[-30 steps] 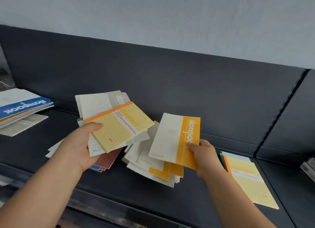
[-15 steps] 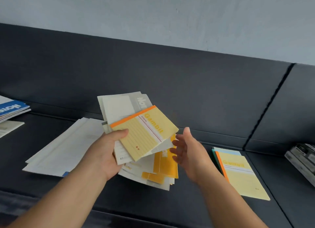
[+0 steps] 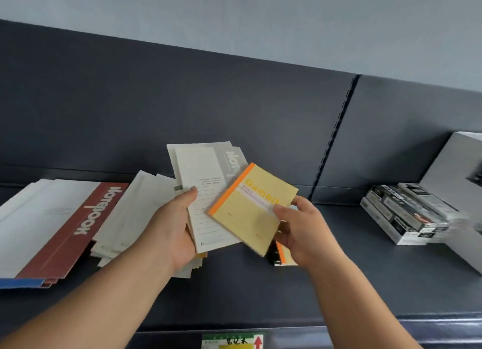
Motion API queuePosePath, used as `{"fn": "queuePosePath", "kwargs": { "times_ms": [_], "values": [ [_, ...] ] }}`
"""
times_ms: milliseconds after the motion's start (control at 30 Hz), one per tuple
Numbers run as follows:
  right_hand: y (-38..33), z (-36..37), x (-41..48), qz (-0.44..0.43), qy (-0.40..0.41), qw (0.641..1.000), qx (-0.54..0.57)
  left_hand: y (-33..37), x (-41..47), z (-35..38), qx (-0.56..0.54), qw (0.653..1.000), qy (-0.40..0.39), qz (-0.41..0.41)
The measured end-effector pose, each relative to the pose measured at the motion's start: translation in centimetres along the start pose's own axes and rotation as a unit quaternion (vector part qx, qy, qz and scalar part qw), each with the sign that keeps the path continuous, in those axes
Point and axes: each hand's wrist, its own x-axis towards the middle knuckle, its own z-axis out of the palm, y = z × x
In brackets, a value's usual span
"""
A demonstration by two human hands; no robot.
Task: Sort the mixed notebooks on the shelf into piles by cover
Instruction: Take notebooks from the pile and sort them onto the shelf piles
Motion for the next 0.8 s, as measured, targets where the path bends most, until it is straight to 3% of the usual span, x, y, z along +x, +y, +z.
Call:
{"fn": "queuePosePath", "kwargs": {
  "times_ms": [200,333,467,600,633,700,767,800],
  "values": [
    [-2.6,-7.2,2.6,-0.018,0.079,0.995,-0.063,-1.3,0.4,1.3,0.038,0.999,0.001,-0.022],
    [-2.3,-9.7,4.9,-0.016,0.090,0.977,-0.191,-1.6,0.3,1.6,0.055,0.998,0.004,-0.022],
    [0.8,-9.7,6.9,-0.041,0.086,0.914,-0.393,-1.9,0.2,1.8,0.074,0.997,0.008,-0.031],
    [1.5,-9.4,6.8,-0.073,0.110,0.869,-0.477,-2.3,0.0,1.9,0.093,0.995,0.001,-0.033],
    [1.0,-9.0,6.4,-0.104,0.118,0.870,-0.468,-2.4,0.0,1.9,0.097,0.995,0.000,-0.031],
    [-0.5,-7.5,5.0,-0.139,0.090,0.923,-0.347,-2.5,0.1,2.0,0.102,0.994,-0.002,-0.026],
    [-1.8,-5.3,3.3,-0.048,-0.042,0.981,-0.185,-2.6,0.2,2.2,0.100,0.995,0.000,-0.028],
    [-1.8,-4.5,3.0,0.003,-0.101,0.984,-0.148,-2.7,0.3,2.3,0.096,0.995,-0.001,-0.029]
  ]
}}
